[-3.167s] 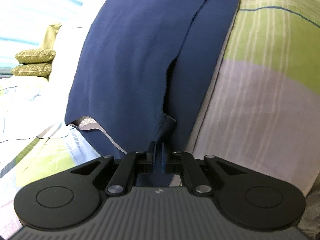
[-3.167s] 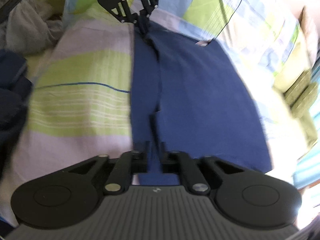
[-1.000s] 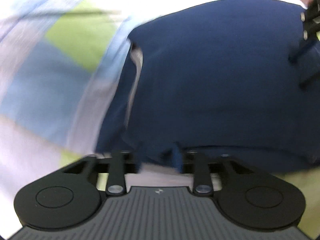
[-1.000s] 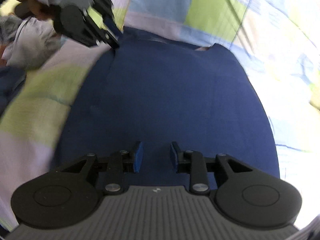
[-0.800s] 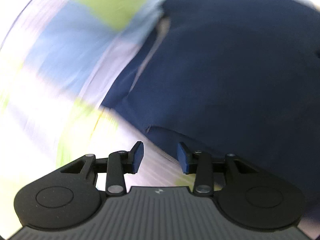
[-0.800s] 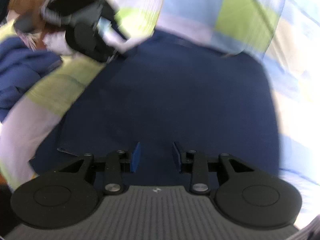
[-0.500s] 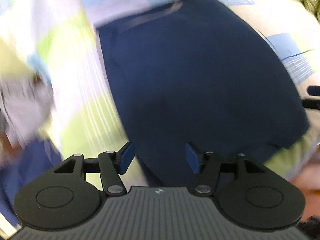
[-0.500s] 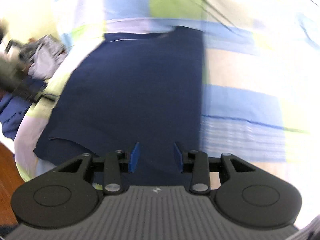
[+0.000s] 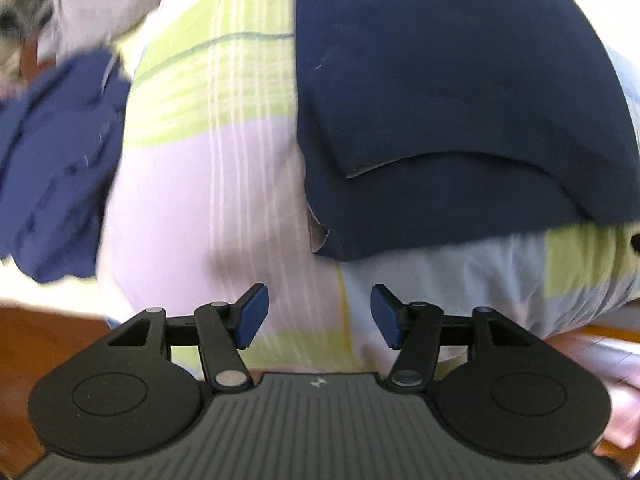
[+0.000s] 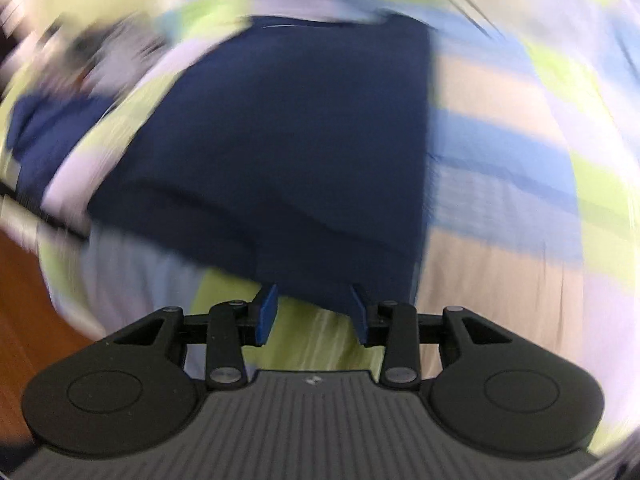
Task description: Fold clothes
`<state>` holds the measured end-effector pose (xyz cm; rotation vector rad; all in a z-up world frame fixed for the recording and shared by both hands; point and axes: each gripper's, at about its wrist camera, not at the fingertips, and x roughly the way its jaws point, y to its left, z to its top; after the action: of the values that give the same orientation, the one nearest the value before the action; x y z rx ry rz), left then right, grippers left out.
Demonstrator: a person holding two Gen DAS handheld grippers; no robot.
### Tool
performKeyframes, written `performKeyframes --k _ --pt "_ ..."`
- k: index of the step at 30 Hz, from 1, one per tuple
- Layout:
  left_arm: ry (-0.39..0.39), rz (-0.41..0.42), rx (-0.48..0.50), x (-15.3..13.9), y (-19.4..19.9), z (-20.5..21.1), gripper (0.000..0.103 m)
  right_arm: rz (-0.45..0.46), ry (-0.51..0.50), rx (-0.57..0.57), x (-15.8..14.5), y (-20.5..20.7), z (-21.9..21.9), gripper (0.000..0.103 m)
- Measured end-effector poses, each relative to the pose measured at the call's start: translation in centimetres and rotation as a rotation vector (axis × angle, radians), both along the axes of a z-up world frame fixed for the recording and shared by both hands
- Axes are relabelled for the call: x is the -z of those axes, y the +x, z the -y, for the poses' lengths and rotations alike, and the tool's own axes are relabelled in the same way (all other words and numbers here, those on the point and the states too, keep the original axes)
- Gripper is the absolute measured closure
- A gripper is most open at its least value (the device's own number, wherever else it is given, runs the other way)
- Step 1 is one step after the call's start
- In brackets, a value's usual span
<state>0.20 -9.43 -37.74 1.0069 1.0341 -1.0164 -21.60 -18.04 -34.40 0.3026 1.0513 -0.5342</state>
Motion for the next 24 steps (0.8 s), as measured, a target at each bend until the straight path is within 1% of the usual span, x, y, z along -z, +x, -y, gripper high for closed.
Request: performKeyframes --k 1,2,3,4,7,9,10,12,14,15,17,20,21,23,24 --pt "-0.026 0.099 0.131 -0.1 -1.0 -0.6 0.042 -0.031 -0.074 -0.113 0.2 -0.2 -0.5 0.069" --pt "-0.036 0.165 0.222 0.1 -2.0 -0.9 0.042 -0.06 -0.143 -0.22 0.4 -0.4 -1.0 0.069" --pt "-0.048 0.284 0.388 0.7 -3.7 -1.7 0.042 -0.073 -0.178 -0.271 0.5 -0.7 -1.3 0.069" --pt "-0.057 0.395 0.545 1.3 -5.2 -2.4 0.042 -0.095 -0.24 -0.359 0.9 -1.3 -1.6 0.069" --pt "-0.038 0.529 0.807 3.4 -7.0 -4.5 0.041 -0.126 -0.349 -0.525 2.0 -2.7 -2.2 0.069" --pt "-0.023 0.615 0.976 4.8 -8.2 -5.9 0.041 -0.12 -0.383 -0.565 2.2 -2.9 -2.6 0.069" --pt "-0.009 0.631 1.0 5.3 -8.1 -6.5 0.041 -0.112 -0.4 -0.574 2.3 -2.9 -2.8 0.069" --pt "-0.011 0.621 0.987 5.3 -7.8 -7.0 0.041 -0.068 -0.421 -0.587 2.4 -2.2 -3.7 0.069" --pt "-0.021 0.576 0.944 4.1 -8.0 -7.9 0.041 -0.002 -0.432 -0.611 2.6 -1.0 -4.8 0.069" --pt "-0.028 0.562 0.934 3.4 -8.4 -8.4 0.041 0.017 -0.43 -0.624 2.7 -0.8 -5.2 0.07" --pt "-0.032 0.544 0.938 2.9 -7.9 -8.9 0.041 0.08 -0.441 -0.686 3.6 1.9 -6.6 0.07" --pt "-0.04 0.517 0.972 2.4 -7.5 -9.7 0.041 0.139 -0.47 -0.77 4.7 5.7 -7.9 0.071" --pt "-0.045 0.509 0.985 2.1 -7.5 -9.8 0.041 0.144 -0.476 -0.783 4.8 6.4 -8.1 0.071" --pt "-0.048 0.489 1.008 2.3 -7.9 -5.3 0.041 0.166 -0.488 -0.826 5.4 8.6 -8.9 0.071" --pt "-0.05 0.485 1.013 2.3 -7.7 -5.1 0.041 0.168 -0.489 -0.837 5.6 9.1 -9.2 0.071"
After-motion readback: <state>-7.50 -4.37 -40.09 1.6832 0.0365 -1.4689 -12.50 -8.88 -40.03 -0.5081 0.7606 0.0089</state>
